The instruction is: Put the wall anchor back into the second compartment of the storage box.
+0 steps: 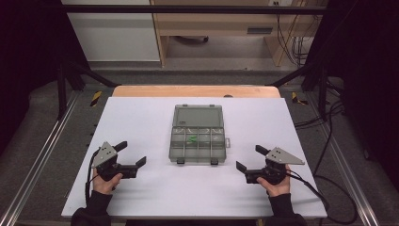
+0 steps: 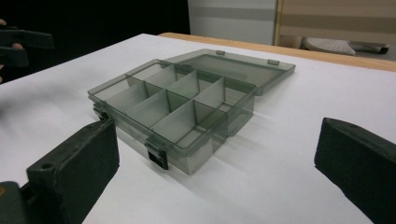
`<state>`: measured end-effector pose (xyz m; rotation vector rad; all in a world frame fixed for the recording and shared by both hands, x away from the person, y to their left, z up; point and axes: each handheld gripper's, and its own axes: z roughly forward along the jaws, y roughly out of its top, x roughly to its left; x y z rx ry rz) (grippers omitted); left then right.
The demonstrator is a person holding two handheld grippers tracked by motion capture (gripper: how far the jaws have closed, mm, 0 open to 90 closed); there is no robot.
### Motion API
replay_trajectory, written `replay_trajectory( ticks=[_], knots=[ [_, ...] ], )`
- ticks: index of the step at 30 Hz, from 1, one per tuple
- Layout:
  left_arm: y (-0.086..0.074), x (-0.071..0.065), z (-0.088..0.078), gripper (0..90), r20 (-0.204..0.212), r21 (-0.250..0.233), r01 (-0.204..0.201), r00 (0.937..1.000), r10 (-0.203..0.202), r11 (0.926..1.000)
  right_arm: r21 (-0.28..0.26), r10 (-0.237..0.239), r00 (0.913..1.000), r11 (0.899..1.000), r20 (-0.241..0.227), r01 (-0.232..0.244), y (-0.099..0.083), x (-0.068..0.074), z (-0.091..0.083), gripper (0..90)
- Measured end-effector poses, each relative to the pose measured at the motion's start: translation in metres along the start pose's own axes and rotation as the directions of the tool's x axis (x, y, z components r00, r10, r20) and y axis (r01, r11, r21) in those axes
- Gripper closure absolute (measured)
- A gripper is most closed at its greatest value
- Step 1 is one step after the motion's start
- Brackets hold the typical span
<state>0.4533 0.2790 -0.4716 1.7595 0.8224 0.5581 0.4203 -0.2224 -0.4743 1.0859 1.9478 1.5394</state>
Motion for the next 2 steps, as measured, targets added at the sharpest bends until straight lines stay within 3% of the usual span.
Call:
replay_trajectory(
  ticks=[2],
  knots=[
    [0.0000,-0.0001,0.0001,1.2,-0.001,0.000,0.000,1.0000,0.000,1.0000,0.006,0.002,1.0000,1.000,0.009,-0.002,-0.0020,-0.0028,-0.0004,0.5]
  ],
)
